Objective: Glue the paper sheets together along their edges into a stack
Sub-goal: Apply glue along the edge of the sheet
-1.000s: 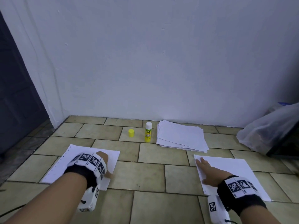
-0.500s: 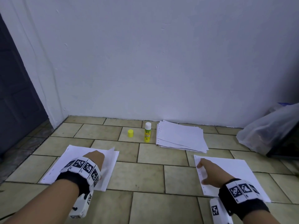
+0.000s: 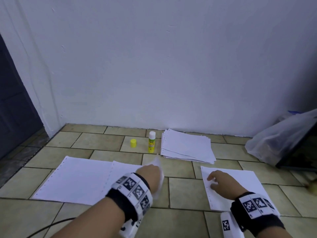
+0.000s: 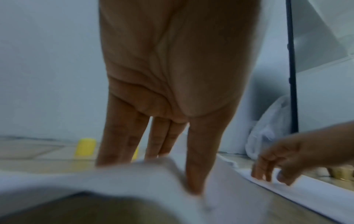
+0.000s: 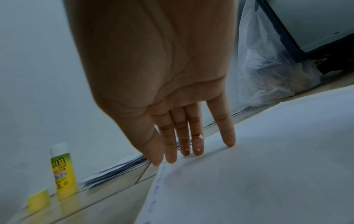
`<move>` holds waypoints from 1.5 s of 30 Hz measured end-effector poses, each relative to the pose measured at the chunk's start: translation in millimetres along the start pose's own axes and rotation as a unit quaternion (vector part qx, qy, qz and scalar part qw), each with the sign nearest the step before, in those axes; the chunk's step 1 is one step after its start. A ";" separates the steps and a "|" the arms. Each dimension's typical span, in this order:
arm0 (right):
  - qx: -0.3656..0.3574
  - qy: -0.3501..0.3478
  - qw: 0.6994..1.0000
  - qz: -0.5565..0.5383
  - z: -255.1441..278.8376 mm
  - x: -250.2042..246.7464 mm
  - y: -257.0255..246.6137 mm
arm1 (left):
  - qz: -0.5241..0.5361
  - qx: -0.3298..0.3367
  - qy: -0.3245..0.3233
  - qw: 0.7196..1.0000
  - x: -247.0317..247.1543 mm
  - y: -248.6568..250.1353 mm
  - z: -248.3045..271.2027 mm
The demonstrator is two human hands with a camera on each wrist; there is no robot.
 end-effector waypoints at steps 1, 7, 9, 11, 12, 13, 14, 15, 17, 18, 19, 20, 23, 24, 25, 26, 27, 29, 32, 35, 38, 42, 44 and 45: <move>0.001 0.008 1.000 0.004 0.1 -0.5 1.0 | 0.010 0.029 0.008 0.999 2.3 14.4 -1.4; -0.004 0.037 0.999 0.028 -4.0 -2.3 3.6 | -0.030 0.108 -0.047 0.993 26.8 38.4 -3.0; 0.000 0.036 0.999 0.040 -6.1 -2.7 4.3 | -0.014 0.115 -0.039 0.993 30.1 32.6 -2.5; -0.007 0.032 0.998 0.052 -7.8 -2.8 1.4 | 0.017 0.107 -0.053 0.993 38.7 22.6 -2.9; -0.011 0.033 0.998 0.059 -8.6 -3.9 -0.1 | 0.029 0.104 -0.061 0.992 43.5 19.2 -3.3; -0.013 0.034 0.997 0.065 -9.0 -5.2 -1.5 | 0.034 0.104 -0.069 0.992 46.9 17.0 -3.2; -0.015 0.031 0.997 0.073 -9.7 -6.2 -2.1 | 0.031 0.106 -0.074 0.991 50.0 14.8 -3.8; -0.013 0.027 0.996 0.079 -10.3 -7.3 -1.9 | 0.025 0.110 -0.077 0.991 52.2 13.2 -5.1; -0.006 0.018 0.995 0.094 -10.6 -11.6 -3.2 | 0.008 0.115 -0.079 0.990 52.2 11.6 -6.6; -0.004 0.021 0.994 0.106 -10.8 -16.8 -6.2 | -0.001 0.118 -0.081 0.990 51.0 11.7 -6.6; -0.004 0.035 0.993 0.111 -11.9 -24.4 -12.2 | -0.008 0.121 -0.084 0.989 50.1 12.4 -6.4; -0.011 0.055 0.993 0.104 -14.1 -33.2 -21.8 | -0.011 0.124 -0.083 0.989 49.8 12.9 -6.4; -0.028 0.107 0.994 -0.024 -28.3 -53.0 -59.1 | 0.016 0.095 -0.070 0.993 48.8 5.6 -8.3; -0.036 0.108 0.991 -0.067 -35.7 -54.4 -73.5 | 0.024 0.081 -0.068 0.994 50.3 1.3 -9.3; -0.046 0.099 0.989 -0.097 -44.9 -52.0 -87.9 | 0.026 0.075 -0.069 0.994 52.1 -1.3 -10.2; -0.056 0.085 0.988 -0.120 -55.1 -47.6 -102.2 | 0.023 0.074 -0.073 0.994 53.9 -2.3 -10.3; -0.058 0.071 0.986 -0.138 -65.8 -42.6 -115.0 | 0.022 0.078 -0.078 0.994 56.0 -2.4 -10.9; -0.053 0.051 0.983 -0.170 -85.5 -34.7 -136.4 | 0.024 0.078 -0.088 0.993 58.9 -3.0 -13.1; -0.035 0.027 0.977 -0.208 -110.9 -23.1 -156.9 | 0.025 0.078 -0.095 0.992 61.6 -5.1 -15.3; -0.035 0.026 0.974 -0.221 -128.4 -13.7 -172.9 | 0.027 0.086 -0.090 0.992 61.1 -5.1 -15.0; -0.028 0.038 0.977 -0.210 -137.2 -9.5 -180.6 | 0.013 0.092 -0.081 0.992 59.8 -5.4 -15.0; -0.032 0.043 0.981 -0.188 -135.8 -11.1 -182.3 | 0.019 0.093 -0.071 0.993 58.5 -4.9 -14.8; -0.031 0.050 0.977 -0.206 -130.8 -17.1 -176.6 | 0.030 0.090 -0.072 0.993 57.9 -4.6 -14.6; -0.028 0.053 0.974 -0.218 -127.0 -22.4 -171.7 | 0.036 0.088 -0.072 0.993 57.4 -4.7 -14.6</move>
Point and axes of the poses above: each hand's wrist, its own z-axis away from the middle knuckle, its own x-axis out of the palm, y = z × x, the point moved 10 cm from there along -z, towards the middle knuckle, and after that the axes turned 6 degrees about y, right-handed, at the moved point
